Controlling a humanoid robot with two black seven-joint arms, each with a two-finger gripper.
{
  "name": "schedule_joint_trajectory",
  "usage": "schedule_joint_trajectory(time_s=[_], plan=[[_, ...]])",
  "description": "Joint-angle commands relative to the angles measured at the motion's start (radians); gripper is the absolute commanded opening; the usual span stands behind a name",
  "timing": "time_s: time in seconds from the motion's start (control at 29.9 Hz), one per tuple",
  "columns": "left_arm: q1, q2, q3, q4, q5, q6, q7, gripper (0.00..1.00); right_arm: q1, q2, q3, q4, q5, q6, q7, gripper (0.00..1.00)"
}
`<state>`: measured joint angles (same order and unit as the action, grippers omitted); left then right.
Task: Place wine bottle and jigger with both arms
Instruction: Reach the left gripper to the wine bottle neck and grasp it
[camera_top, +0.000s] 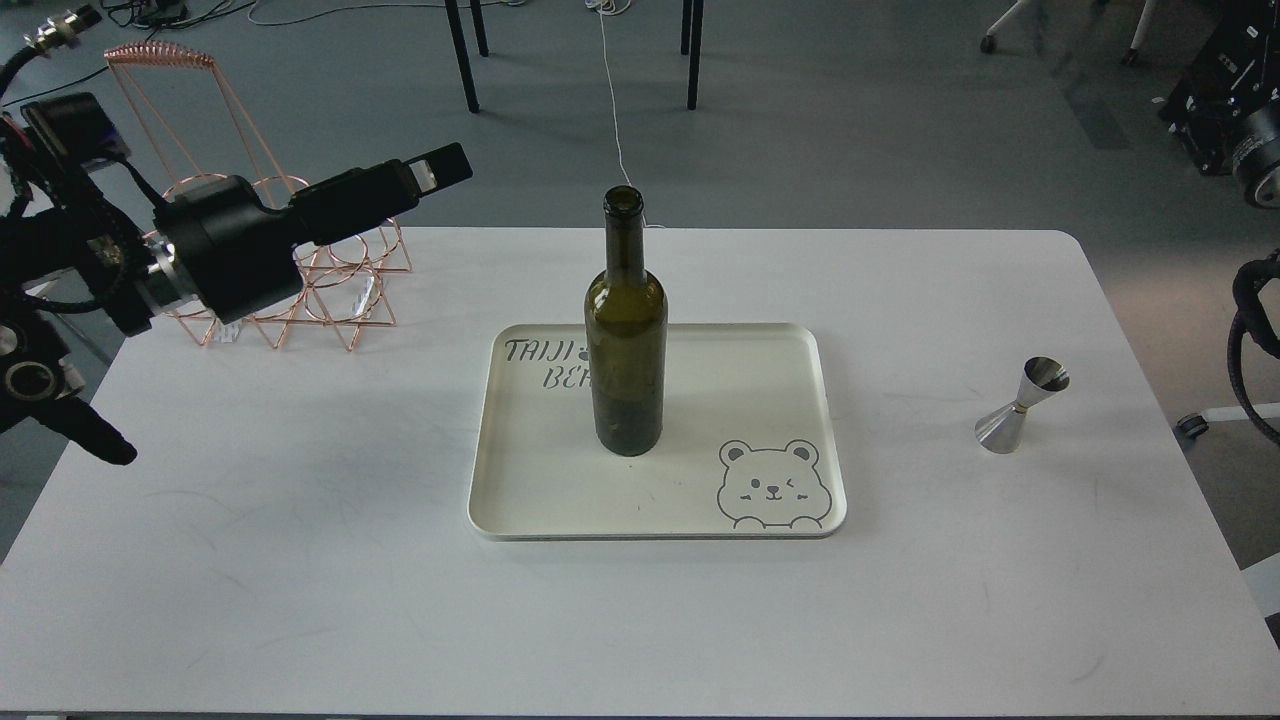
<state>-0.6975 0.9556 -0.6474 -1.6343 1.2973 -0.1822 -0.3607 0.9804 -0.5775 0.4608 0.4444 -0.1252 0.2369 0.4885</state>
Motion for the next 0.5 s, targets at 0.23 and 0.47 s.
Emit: schedule_joint_trajectory(time_s=[0.23, 0.47], plan=[[-0.017, -0.213, 0.006, -0.013, 0.560, 0.000, 0.089, 0.98, 0.003, 0.090, -0.002, -0.110, 0.108, 0.078, 0.000, 0.97], [-0.017, -0.279, 0.023, -0.009, 0.562, -0.042, 0.201, 0.98, 0.004, 0.077, -0.005, -0.112, 0.107, 0.081, 0.000, 0.97]])
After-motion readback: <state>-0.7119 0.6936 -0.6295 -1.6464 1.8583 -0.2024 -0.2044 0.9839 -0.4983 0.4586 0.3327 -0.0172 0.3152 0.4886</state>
